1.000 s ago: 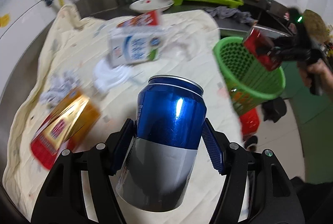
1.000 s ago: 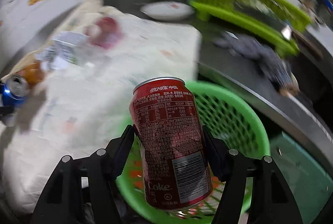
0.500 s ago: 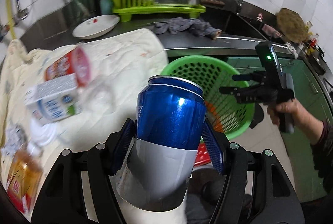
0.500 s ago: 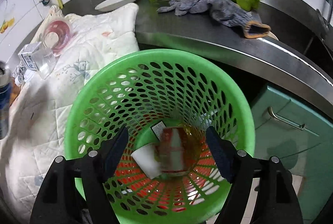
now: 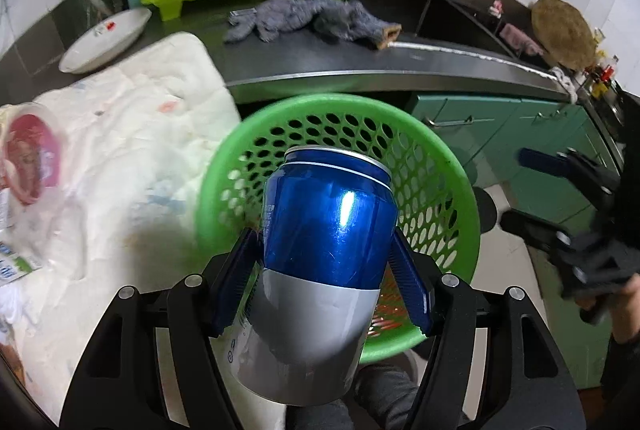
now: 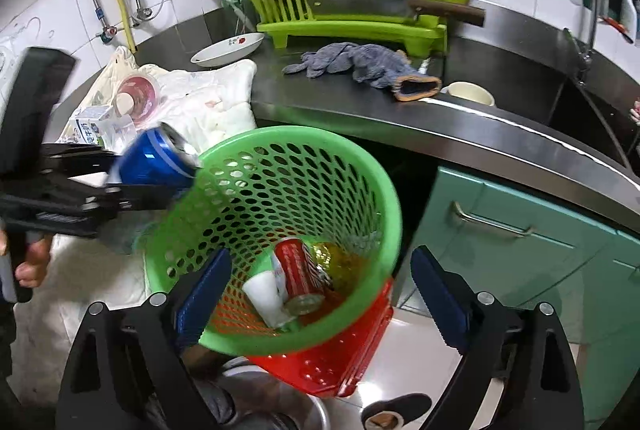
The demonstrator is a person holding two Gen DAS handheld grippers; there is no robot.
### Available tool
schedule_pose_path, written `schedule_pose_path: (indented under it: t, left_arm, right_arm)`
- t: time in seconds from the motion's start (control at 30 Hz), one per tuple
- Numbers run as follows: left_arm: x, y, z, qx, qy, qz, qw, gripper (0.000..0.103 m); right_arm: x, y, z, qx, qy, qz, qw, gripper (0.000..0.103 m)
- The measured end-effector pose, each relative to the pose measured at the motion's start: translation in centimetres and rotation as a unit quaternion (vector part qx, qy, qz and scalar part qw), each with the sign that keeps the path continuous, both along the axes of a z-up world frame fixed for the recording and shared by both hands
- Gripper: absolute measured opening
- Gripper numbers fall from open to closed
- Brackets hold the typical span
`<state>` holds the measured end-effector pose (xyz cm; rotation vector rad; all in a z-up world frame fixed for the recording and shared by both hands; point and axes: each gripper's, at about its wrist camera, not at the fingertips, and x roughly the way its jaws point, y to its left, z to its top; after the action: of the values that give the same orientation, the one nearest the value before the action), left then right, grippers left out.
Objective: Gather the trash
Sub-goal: 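Carry both cans to the green basket and release them inside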
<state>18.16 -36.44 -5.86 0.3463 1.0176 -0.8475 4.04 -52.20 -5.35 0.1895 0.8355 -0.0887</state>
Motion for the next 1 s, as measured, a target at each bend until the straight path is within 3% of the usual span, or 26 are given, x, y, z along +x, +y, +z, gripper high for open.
schedule_pose_path:
  t: [0.3,0.43,0.53,0.77,1.0]
  left_arm:
    - [0.0,-4.3,-3.2,0.021,0.026,0.001,0.9995,0.067]
    - [0.0,-4.8,-3.2,0.011,0.033,0.007,0.9994,0.076]
    - [-0.2,-4.6,-3.0,0.009,0.028,0.008,0.9995,0.076]
    - [-1.0,-1.4,-1.2,0.003,0.001,0.011,0.9999,0.076]
    - [-1.5,4.6,1.2,-0.005,-0.030,0.034,0.9990,0.076]
  right_arm:
    - [-2.9,-0.9,-0.2,-0.012,-0.009,-0.009,1.000,0.088]
    - [-3.8,-1.1,-0.2,-0.014,-0.009,-0.012,1.000,0.088]
    - [-4.0,-1.0,-0.1,-0.012,-0.010,-0.011,1.000,0.088]
    - [-3.4,0.8,0.6,-0.012,-0.016,0.007,1.000,0.088]
    - [-1.0,4.6,1.4,-0.008,-0.022,0.048,0.999,0.088]
